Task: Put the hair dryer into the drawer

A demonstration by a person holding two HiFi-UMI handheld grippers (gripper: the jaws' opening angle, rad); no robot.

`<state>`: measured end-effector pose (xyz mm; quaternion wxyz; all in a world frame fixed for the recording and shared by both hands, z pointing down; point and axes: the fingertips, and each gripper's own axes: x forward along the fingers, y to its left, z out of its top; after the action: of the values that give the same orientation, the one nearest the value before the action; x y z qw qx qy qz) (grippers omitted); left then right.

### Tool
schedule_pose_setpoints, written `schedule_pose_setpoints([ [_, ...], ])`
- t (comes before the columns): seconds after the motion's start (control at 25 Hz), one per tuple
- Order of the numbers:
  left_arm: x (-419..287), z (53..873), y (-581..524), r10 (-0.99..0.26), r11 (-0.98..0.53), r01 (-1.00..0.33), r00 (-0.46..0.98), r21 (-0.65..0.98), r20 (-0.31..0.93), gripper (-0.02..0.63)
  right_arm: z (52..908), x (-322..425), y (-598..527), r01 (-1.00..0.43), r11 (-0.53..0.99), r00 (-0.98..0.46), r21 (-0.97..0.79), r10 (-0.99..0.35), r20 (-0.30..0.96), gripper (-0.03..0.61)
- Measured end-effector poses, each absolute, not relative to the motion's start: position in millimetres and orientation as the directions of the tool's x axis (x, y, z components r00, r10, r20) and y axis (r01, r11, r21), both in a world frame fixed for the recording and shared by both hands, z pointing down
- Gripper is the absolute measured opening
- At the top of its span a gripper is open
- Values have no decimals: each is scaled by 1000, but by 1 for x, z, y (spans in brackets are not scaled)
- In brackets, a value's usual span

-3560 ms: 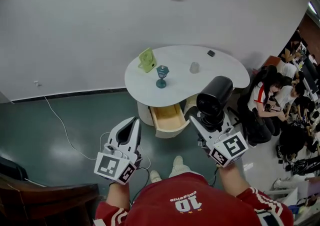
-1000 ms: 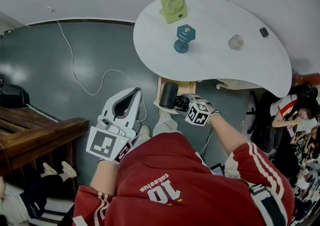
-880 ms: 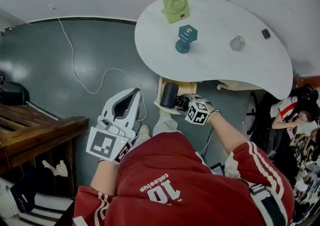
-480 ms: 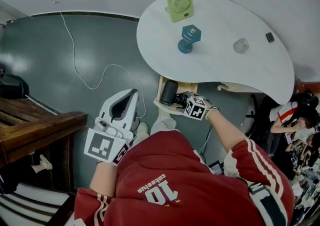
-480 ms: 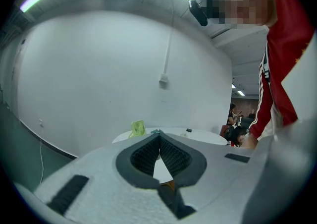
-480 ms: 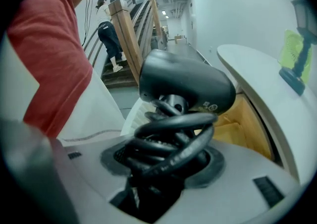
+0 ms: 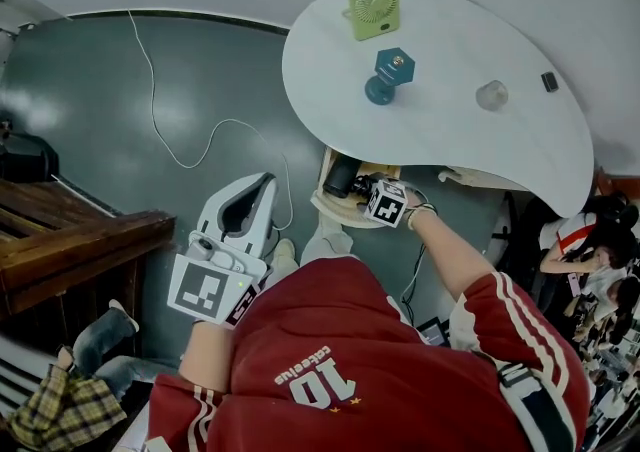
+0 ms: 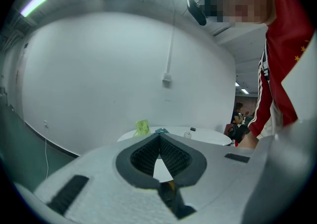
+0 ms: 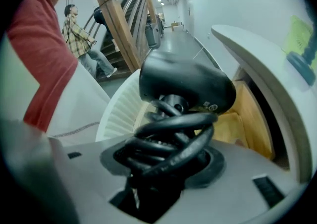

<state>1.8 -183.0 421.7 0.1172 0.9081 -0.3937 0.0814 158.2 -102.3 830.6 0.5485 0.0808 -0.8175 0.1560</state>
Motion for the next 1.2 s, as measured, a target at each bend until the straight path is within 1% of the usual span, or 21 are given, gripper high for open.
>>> schedule_pose_setpoints([
  [0.4, -8, 420, -178, -715, -643, -754, 653, 132, 250, 0, 848, 163, -134, -404, 911, -295, -81, -46, 954, 247],
  [0.6, -12, 422, -177, -721, -633, -764, 641, 125, 262, 0, 866, 172, -142, -464, 884, -229, -52, -64, 971, 247],
  [0.92, -16, 425, -176, -730, -620, -775, 625, 117, 276, 0, 890, 189, -156, -588, 809, -133, -7, -88, 987, 249],
  [1.2, -24, 427, -172, -739, -605, -790, 604, 99, 299, 0, 905, 193, -168, -689, 723, -62, 56, -136, 989, 250],
])
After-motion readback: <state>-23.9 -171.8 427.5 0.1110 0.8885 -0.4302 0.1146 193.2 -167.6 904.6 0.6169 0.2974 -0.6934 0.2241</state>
